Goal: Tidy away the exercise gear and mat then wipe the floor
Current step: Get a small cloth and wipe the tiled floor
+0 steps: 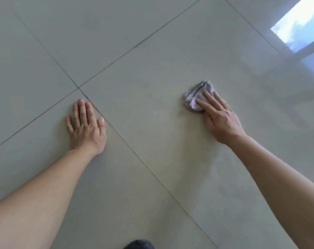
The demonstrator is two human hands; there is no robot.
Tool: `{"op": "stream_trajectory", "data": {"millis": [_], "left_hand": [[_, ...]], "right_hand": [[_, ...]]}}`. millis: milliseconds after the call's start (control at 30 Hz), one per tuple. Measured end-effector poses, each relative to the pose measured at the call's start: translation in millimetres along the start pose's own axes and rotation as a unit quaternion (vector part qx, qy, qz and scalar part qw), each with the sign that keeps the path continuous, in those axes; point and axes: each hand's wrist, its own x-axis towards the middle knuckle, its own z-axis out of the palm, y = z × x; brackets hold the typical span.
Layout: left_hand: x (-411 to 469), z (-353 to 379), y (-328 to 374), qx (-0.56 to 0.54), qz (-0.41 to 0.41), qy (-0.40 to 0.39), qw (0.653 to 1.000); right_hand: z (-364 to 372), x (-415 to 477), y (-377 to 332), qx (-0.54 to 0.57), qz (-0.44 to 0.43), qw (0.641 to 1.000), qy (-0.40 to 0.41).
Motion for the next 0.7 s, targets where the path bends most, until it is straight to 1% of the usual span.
{"op": "stream_trajectory", "data": {"millis": [67,133,200,267,300,333,367,433,467,533,600,667,700], "left_hand": [[-1.2,-3.4,6.6,-0.027,-0.016,0.022,0.999],[-1.8,-6.4,26.4,-0.051,-0.025,0.059,0.997],[0.4,-6.4,66.6,-0.07,-0.003,0.078,0.994],[2.7,-3.0,120.1,-0.081,0.053,0.058,0.994],[4.2,0.0,147.8,-0.081,0.091,0.04,0.992],[6.4,2.2,174.6,-0.074,0.127,0.018,0.989],[8.8,3.1,198.8,-0.061,0.159,-0.002,0.985],[13.3,2.4,237.0,-0.016,0.207,-0.041,0.977],[16.1,2.5,251.0,0.007,0.22,-0.063,0.973],[22.1,3.9,267.4,0.049,0.221,-0.123,0.966],[28.2,4.0,270.7,0.098,0.218,-0.196,0.951],[36.0,-2.8,265.7,0.129,0.228,-0.255,0.931],[39.4,-8.1,263.4,0.138,0.236,-0.272,0.923]], "right_hand": [[-12.4,-39.5,50.4,-0.001,0.169,0.984,0.051],[-14.3,-74.7,79.8,0.003,0.309,0.947,0.082],[-6.5,-96.7,82.3,0.03,0.414,0.903,0.11],[7.1,-107.4,58.6,0.06,0.48,0.865,0.132],[15.4,-112.6,40.1,0.066,0.488,0.859,0.14],[23.6,-118.4,19.9,0.069,0.47,0.868,0.145],[30.5,-125.8,0.3,0.071,0.431,0.889,0.138],[38.9,-145.4,-23.2,0.064,0.343,0.933,0.091],[38.4,-155.7,-25.9,0.063,0.307,0.947,0.065],[28.4,-175.9,-15.8,0.055,0.272,0.96,0.036],[16.8,-191.8,3.0,0.037,0.299,0.953,0.018],[7.8,-199.6,18.0,0.031,0.369,0.929,0.011],[3.7,-199.8,23.1,0.039,0.403,0.914,0.005]]}}
